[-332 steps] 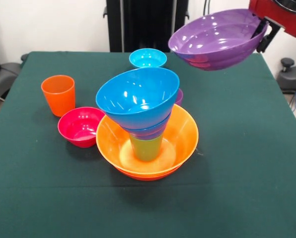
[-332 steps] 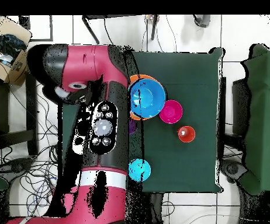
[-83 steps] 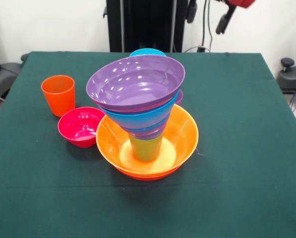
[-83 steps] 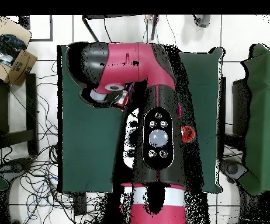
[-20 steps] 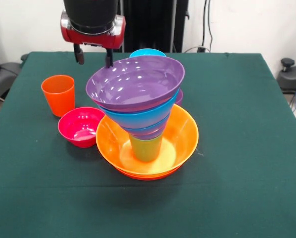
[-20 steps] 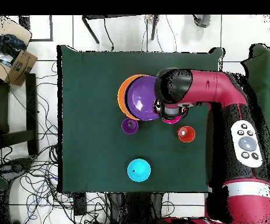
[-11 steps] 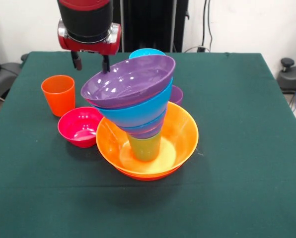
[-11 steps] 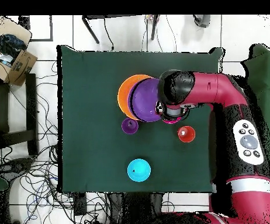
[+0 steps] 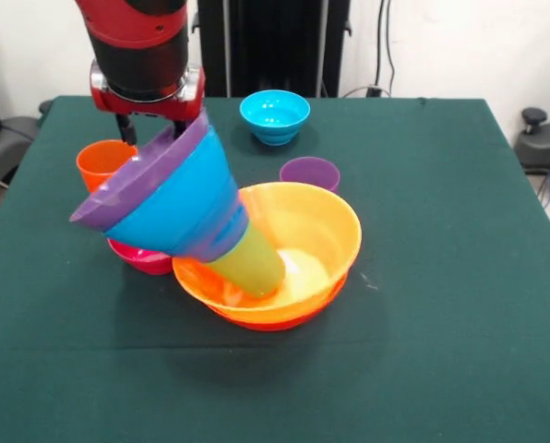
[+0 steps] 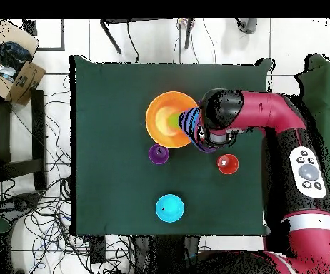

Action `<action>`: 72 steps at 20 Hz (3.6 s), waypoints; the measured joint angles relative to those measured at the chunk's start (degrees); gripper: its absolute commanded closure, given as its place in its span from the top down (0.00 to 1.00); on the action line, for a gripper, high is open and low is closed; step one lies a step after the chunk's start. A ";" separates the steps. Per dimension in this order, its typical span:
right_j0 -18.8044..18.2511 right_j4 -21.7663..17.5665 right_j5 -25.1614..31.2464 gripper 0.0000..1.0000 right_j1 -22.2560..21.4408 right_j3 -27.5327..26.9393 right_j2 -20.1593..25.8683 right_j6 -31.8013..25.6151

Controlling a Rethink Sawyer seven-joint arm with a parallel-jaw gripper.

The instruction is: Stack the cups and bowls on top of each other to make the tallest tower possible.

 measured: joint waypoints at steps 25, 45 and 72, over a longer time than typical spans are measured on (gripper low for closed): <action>9.99 2.83 0.34 1.00 -7.71 0.50 1.21 0.00; 18.86 2.54 -14.64 1.00 1.42 -2.62 -3.40 0.24; 26.39 6.12 -19.29 1.00 9.49 -8.89 -14.33 6.61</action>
